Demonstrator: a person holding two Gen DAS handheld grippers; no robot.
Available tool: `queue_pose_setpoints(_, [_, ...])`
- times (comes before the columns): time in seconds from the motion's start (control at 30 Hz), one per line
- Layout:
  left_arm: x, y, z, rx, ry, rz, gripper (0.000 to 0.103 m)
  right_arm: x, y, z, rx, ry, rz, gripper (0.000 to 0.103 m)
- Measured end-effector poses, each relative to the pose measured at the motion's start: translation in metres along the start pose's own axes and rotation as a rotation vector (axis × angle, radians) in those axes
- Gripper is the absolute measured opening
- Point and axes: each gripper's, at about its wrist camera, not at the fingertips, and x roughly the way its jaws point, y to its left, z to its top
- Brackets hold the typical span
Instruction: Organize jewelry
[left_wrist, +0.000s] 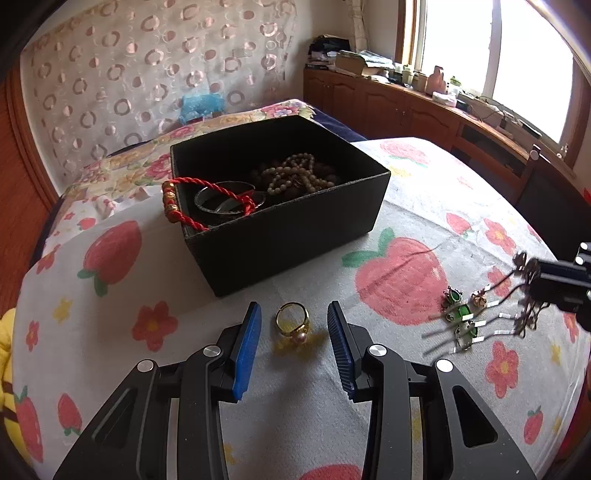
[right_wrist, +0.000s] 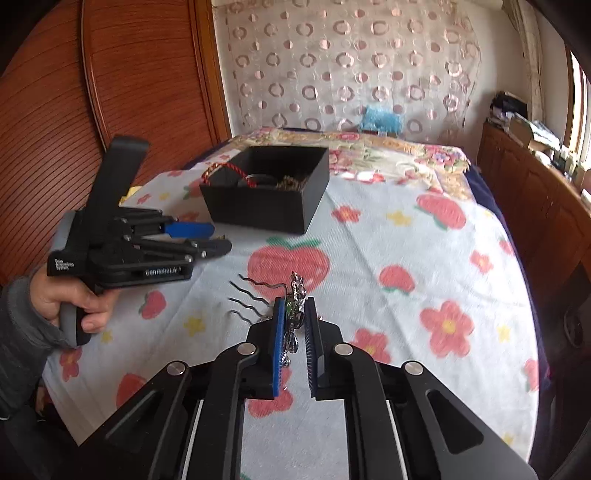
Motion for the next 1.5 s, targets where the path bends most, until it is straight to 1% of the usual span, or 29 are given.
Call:
queue_pose_setpoints(0.07, [0.002,-0.002,0.001,0.008,-0.002,0.002,0.035,-0.002,-0.002,0.004,-0.003,-0.008,-0.001,0.011])
queue_pose_setpoints(0.1, [0.002,-0.002,0.001,0.008,-0.003,0.0,0.033,-0.004,-0.003,0.009,-0.007,-0.014,-0.001,0.011])
queue_pose_setpoints(0.13, [0.002,-0.001,0.002,0.008,-0.004,-0.001,0.028,-0.005,-0.005,0.011,-0.01,-0.02,-0.001,0.011])
queue_pose_setpoints(0.17, [0.002,-0.001,0.002,0.009,-0.004,0.0,0.018,-0.006,-0.006,0.016,-0.016,-0.027,-0.001,0.011])
queue_pose_setpoints(0.4, [-0.004,0.001,0.004,-0.007,-0.008,-0.002,0.018,-0.008,-0.015,0.047,-0.042,-0.071,0.008,0.011])
queue_pose_setpoints(0.57, [-0.027,0.002,0.01,-0.023,-0.069,0.004,0.018,0.0,-0.023,0.074,-0.045,-0.102,0.035,0.011])
queue_pose_setpoints(0.67, [-0.04,0.005,0.02,-0.028,-0.105,0.015,0.018,0.008,-0.027,0.093,-0.046,-0.121,0.059,0.011])
queue_pose_setpoints(0.87, [-0.047,0.016,0.038,-0.05,-0.14,0.033,0.018,0.042,-0.025,0.128,-0.055,-0.124,0.119,0.011])
queue_pose_setpoints(0.97, [-0.046,0.022,0.045,-0.059,-0.147,0.039,0.018,0.069,-0.02,0.145,-0.059,-0.099,0.153,0.011])
queue_pose_setpoints(1.07, [-0.044,0.027,0.051,-0.061,-0.153,0.043,0.018,0.09,-0.017,0.154,-0.056,-0.067,0.185,0.011])
queue_pose_setpoints(1.13, [-0.041,0.031,0.056,-0.061,-0.155,0.043,0.018,0.105,-0.018,0.156,-0.045,-0.043,0.201,0.012])
queue_pose_setpoints(1.17, [-0.039,0.032,0.058,-0.061,-0.155,0.043,0.018,0.109,-0.019,0.157,-0.038,-0.039,0.196,0.019])
queue_pose_setpoints(1.2, [-0.039,0.032,0.058,-0.061,-0.155,0.041,0.018,0.11,-0.02,0.157,-0.037,-0.038,0.2,0.022])
queue_pose_setpoints(1.27, [-0.035,0.035,0.064,-0.061,-0.155,0.039,0.018,0.109,-0.025,0.155,-0.029,-0.045,0.204,0.022])
queue_pose_setpoints(1.4, [-0.026,0.034,0.076,-0.054,-0.158,0.041,0.018,0.091,-0.038,0.143,-0.026,-0.066,0.163,0.022])
queue_pose_setpoints(1.5, [-0.025,0.032,0.081,-0.048,-0.17,0.042,0.019,0.073,-0.046,0.121,-0.048,-0.057,0.122,0.022])
